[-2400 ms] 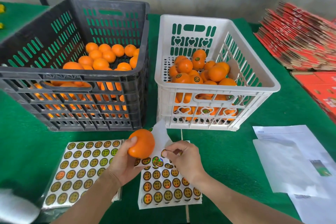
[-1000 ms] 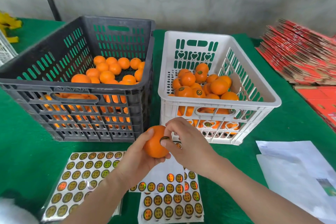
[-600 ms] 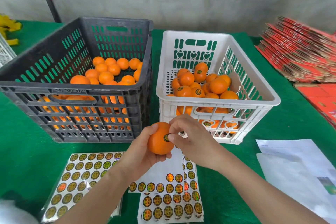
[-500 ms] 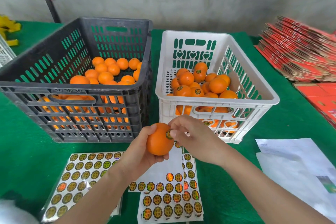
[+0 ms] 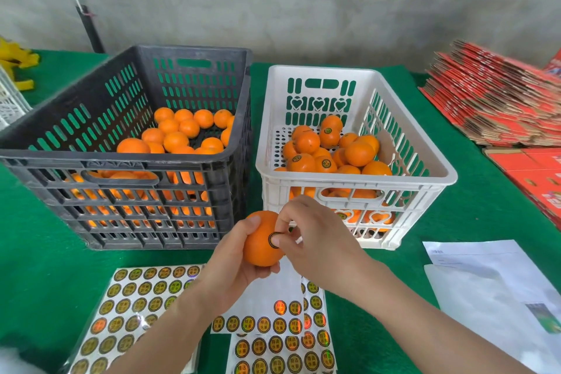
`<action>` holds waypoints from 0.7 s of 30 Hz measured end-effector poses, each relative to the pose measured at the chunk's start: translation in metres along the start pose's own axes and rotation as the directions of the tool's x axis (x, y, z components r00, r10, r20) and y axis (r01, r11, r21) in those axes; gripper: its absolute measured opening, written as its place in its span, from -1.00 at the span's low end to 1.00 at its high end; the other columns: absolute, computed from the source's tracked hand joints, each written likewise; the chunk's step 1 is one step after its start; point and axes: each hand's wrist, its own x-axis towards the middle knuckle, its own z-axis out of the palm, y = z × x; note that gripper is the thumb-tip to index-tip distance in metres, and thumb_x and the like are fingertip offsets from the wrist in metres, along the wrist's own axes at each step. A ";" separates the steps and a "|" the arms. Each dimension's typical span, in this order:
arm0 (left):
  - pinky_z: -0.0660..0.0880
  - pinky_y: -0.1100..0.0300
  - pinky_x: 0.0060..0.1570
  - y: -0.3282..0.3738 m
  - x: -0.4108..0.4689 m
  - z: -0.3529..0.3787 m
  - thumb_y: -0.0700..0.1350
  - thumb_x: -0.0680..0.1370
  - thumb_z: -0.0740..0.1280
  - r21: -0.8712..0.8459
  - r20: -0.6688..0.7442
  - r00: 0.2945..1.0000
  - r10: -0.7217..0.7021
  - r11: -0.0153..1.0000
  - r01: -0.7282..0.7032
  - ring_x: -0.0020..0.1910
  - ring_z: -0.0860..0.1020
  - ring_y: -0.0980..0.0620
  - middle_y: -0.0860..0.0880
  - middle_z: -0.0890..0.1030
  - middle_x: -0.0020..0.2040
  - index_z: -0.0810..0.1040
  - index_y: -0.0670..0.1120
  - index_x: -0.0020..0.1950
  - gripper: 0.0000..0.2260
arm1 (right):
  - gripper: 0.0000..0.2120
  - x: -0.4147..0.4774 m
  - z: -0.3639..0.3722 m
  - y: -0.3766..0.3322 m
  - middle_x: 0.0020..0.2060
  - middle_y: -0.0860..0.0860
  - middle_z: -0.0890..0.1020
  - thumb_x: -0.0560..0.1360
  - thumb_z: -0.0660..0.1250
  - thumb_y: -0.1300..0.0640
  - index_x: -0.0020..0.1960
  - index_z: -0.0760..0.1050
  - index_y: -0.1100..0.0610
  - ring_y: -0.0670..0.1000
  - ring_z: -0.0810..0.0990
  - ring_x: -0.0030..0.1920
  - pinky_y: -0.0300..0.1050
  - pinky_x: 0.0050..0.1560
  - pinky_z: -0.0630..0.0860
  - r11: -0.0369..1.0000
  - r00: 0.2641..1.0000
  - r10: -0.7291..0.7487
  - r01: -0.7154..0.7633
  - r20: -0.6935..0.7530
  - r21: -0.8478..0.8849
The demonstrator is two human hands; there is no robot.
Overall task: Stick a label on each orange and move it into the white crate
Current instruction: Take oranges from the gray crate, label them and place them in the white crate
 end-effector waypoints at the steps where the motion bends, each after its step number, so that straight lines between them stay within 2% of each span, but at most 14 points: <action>1: 0.53 0.12 -0.30 0.002 -0.001 0.000 0.20 0.23 0.37 0.047 -0.011 1.000 0.024 0.999 -0.023 -0.35 0.59 -0.05 -0.10 0.68 -0.20 0.47 -0.05 0.16 -0.43 | -0.77 0.001 -0.001 0.002 -0.03 -0.18 0.39 0.48 0.32 0.03 0.04 0.31 -0.13 -0.13 0.45 -0.08 -0.19 -0.07 0.41 0.999 1.000 0.005 -0.004 -0.025 0.041; 3: 0.52 0.17 -0.35 0.007 -0.005 0.001 0.18 0.30 0.34 0.136 -0.018 0.997 0.071 0.988 -0.068 -0.35 0.58 -0.05 -0.10 0.68 -0.19 0.45 -0.03 0.17 -0.49 | -0.37 0.002 -0.007 0.007 0.05 -0.23 0.37 0.40 0.40 0.00 0.28 0.10 -0.32 -0.21 0.45 -0.05 -0.20 -0.04 0.45 0.988 1.000 0.026 -0.024 -0.007 0.151; 4: 0.51 0.19 -0.38 0.012 -0.006 0.004 0.16 0.34 0.35 0.156 -0.005 0.995 0.097 0.983 -0.096 -0.33 0.59 -0.05 -0.11 0.67 -0.17 0.44 -0.03 0.18 -0.52 | -0.27 0.003 -0.011 0.009 0.11 -0.22 0.39 0.38 0.42 -0.01 0.32 0.03 -0.37 -0.20 0.48 0.01 -0.17 -0.01 0.51 0.974 0.999 0.026 -0.034 0.037 0.226; 6: 0.53 0.19 -0.33 0.025 -0.008 0.011 0.16 0.42 0.36 0.192 0.043 0.985 0.168 0.966 -0.173 -0.22 0.63 -0.06 -0.14 0.65 -0.06 0.45 -0.04 0.20 -0.56 | -0.28 0.005 -0.014 0.008 0.23 -0.21 0.37 0.37 0.44 -0.03 0.36 0.09 -0.31 -0.21 0.44 0.16 -0.14 0.11 0.53 0.939 0.993 -0.055 0.016 0.104 0.343; 8: 0.57 0.15 -0.24 0.046 -0.011 0.022 0.22 0.42 0.30 0.285 0.084 0.966 0.246 0.922 -0.260 -0.11 0.64 -0.05 -0.15 0.60 0.02 0.46 -0.02 0.19 -0.54 | -0.29 0.009 -0.012 0.004 0.26 -0.25 0.32 0.35 0.47 -0.02 0.37 0.15 -0.22 -0.27 0.36 0.21 -0.28 0.13 0.47 0.931 0.989 -0.145 0.131 0.015 0.342; 10: 0.61 0.08 -0.24 0.072 -0.014 0.034 0.32 0.43 0.18 0.484 0.148 0.924 0.352 0.789 -0.378 -0.10 0.62 -0.02 -0.15 0.56 0.03 0.47 0.02 0.14 -0.53 | -0.30 0.021 -0.016 -0.001 0.22 -0.23 0.34 0.32 0.51 0.04 0.33 0.22 -0.13 -0.28 0.34 0.18 -0.39 0.06 0.44 0.927 0.971 -0.183 0.224 -0.156 0.302; 11: 0.61 0.02 -0.21 0.087 -0.011 0.038 0.39 0.47 0.06 0.590 0.194 0.889 0.415 0.675 -0.444 -0.10 0.60 -0.02 -0.15 0.55 0.02 0.47 0.02 0.11 -0.49 | -0.31 0.030 -0.023 -0.001 0.20 -0.20 0.36 0.30 0.53 0.07 0.30 0.25 -0.10 -0.26 0.34 0.16 -0.41 0.03 0.42 0.923 0.953 -0.203 0.263 -0.225 0.281; 13: 0.58 0.00 -0.12 0.119 0.003 0.037 0.29 0.55 -0.05 0.742 0.240 0.796 0.555 0.424 -0.519 -0.11 0.58 -0.04 -0.13 0.58 -0.02 0.51 -0.02 0.07 -0.50 | -0.32 0.056 -0.043 0.005 0.19 -0.13 0.36 0.26 0.56 0.07 0.26 0.29 -0.08 -0.23 0.33 0.10 -0.42 -0.02 0.37 0.934 0.931 -0.205 0.278 -0.302 0.223; 14: 0.54 0.02 -0.09 0.135 0.016 0.032 0.19 0.59 0.00 0.816 0.215 0.749 0.626 0.306 -0.490 -0.09 0.57 -0.05 -0.11 0.60 -0.03 0.52 -0.06 0.07 -0.57 | -0.32 0.073 -0.055 0.011 0.20 -0.11 0.34 0.26 0.56 0.05 0.26 0.28 -0.10 -0.20 0.31 0.08 -0.43 -0.05 0.33 0.954 0.938 -0.164 0.230 -0.304 0.193; 15: 0.49 0.07 -0.05 0.149 0.032 0.024 0.09 0.63 0.06 0.891 0.165 0.716 0.678 0.208 -0.403 -0.05 0.56 -0.06 -0.07 0.59 -0.02 0.54 -0.10 0.09 -0.65 | -0.32 0.093 -0.066 0.021 0.21 -0.08 0.31 0.26 0.55 0.04 0.26 0.27 -0.11 -0.17 0.29 0.08 -0.41 -0.08 0.29 0.977 0.954 -0.095 0.144 -0.283 0.158; 16: 0.44 0.13 -0.03 0.161 0.048 0.014 0.00 0.63 0.14 0.952 0.098 0.712 0.696 0.142 -0.270 -0.01 0.54 -0.06 -0.04 0.58 0.00 0.53 -0.12 0.12 -0.73 | -0.31 0.115 -0.076 0.034 0.20 -0.05 0.28 0.27 0.54 0.04 0.29 0.26 -0.09 -0.12 0.29 0.08 -0.36 -0.09 0.30 0.994 0.969 -0.013 0.040 -0.248 0.104; 18: 0.42 0.11 -0.01 0.172 0.075 -0.009 -0.08 0.61 0.21 0.999 -0.025 0.762 0.647 0.040 -0.002 0.05 0.52 -0.11 -0.10 0.57 0.08 0.51 -0.13 0.21 -0.77 | -0.29 0.158 -0.089 0.066 0.20 0.07 0.29 0.30 0.50 0.11 0.35 0.23 0.02 0.03 0.41 0.09 -0.15 -0.06 0.38 0.982 0.972 0.162 -0.176 -0.172 -0.071; 20: 0.45 0.03 0.03 0.170 0.091 -0.024 -0.10 0.60 0.23 0.987 -0.084 0.824 0.560 -0.067 0.146 0.11 0.51 -0.21 -0.19 0.57 0.14 0.50 -0.15 0.23 -0.75 | -0.31 0.192 -0.092 0.103 0.29 0.18 0.28 0.34 0.42 0.20 0.39 0.19 0.13 0.18 0.47 0.15 -0.07 -0.11 0.44 0.899 0.935 0.339 -0.354 -0.100 -0.259; 21: 0.47 0.01 0.01 0.168 0.094 -0.026 -0.10 0.60 0.23 0.980 -0.098 0.836 0.540 -0.096 0.177 0.11 0.51 -0.23 -0.21 0.58 0.13 0.50 -0.15 0.23 -0.75 | -0.32 0.204 -0.091 0.122 0.31 0.21 0.29 0.34 0.39 0.25 0.39 0.18 0.17 0.18 0.48 0.13 -0.09 -0.21 0.43 0.852 0.913 0.403 -0.399 -0.062 -0.340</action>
